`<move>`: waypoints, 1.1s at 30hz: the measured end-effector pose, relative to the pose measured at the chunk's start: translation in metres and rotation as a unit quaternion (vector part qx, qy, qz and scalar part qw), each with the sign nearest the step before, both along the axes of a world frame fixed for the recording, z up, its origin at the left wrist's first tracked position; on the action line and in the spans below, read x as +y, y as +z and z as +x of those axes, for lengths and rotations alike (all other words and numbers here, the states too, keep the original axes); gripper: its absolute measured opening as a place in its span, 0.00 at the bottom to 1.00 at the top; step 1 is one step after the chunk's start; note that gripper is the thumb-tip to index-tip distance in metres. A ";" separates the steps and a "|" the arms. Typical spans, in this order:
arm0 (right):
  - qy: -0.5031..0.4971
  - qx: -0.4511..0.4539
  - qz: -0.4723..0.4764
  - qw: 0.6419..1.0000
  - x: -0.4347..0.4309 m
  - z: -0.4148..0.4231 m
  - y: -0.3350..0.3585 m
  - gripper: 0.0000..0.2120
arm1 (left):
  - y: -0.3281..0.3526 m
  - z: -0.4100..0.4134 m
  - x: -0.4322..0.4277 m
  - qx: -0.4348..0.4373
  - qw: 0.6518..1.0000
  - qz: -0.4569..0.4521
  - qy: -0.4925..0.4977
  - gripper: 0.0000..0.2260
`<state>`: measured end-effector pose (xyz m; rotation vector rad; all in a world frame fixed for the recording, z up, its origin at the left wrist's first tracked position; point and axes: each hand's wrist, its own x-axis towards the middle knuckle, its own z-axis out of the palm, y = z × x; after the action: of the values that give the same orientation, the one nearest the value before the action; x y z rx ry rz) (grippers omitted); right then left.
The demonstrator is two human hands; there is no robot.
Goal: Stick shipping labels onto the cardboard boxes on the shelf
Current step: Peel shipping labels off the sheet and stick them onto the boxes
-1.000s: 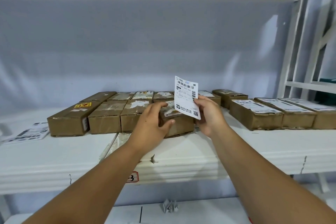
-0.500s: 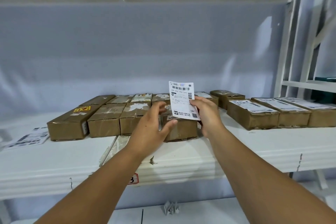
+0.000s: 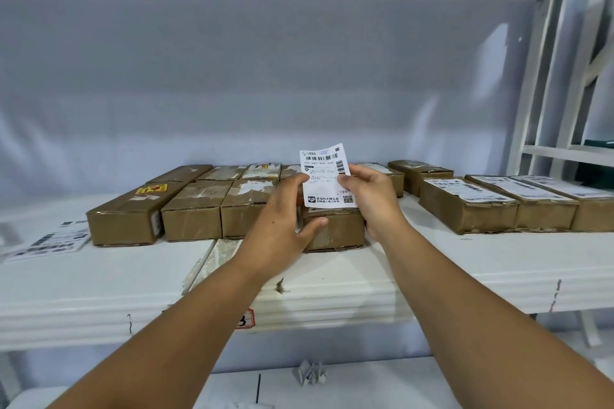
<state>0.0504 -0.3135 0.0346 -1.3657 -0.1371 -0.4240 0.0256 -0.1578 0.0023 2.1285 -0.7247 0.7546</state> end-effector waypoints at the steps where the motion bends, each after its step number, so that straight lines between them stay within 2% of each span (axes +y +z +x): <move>1: -0.001 0.001 -0.007 1.000 0.000 0.000 0.000 0.10 | 0.000 0.000 0.000 -0.015 1.000 0.008 0.008 0.28; 9: -0.013 0.011 -0.034 0.999 -0.001 -0.002 0.000 0.11 | 0.002 -0.002 0.001 -0.050 0.998 0.022 0.023 0.22; 13: -0.013 -0.004 -0.055 0.998 0.000 -0.005 0.000 0.12 | 0.003 -0.003 0.001 -0.058 0.996 0.057 0.043 0.19; 21: -0.052 -0.037 -0.094 0.994 0.001 -0.009 -0.002 0.13 | 0.001 0.002 0.001 -0.104 0.991 0.073 0.037 0.13; 33: -0.038 -0.035 -0.101 0.994 0.001 -0.008 -0.002 0.13 | 0.000 0.003 0.002 -0.103 0.989 0.092 0.056 0.11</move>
<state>0.0422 -0.3130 0.0322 -1.5594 -0.1912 -0.5337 0.0286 -0.1559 0.0024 2.2940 -0.8149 1.0153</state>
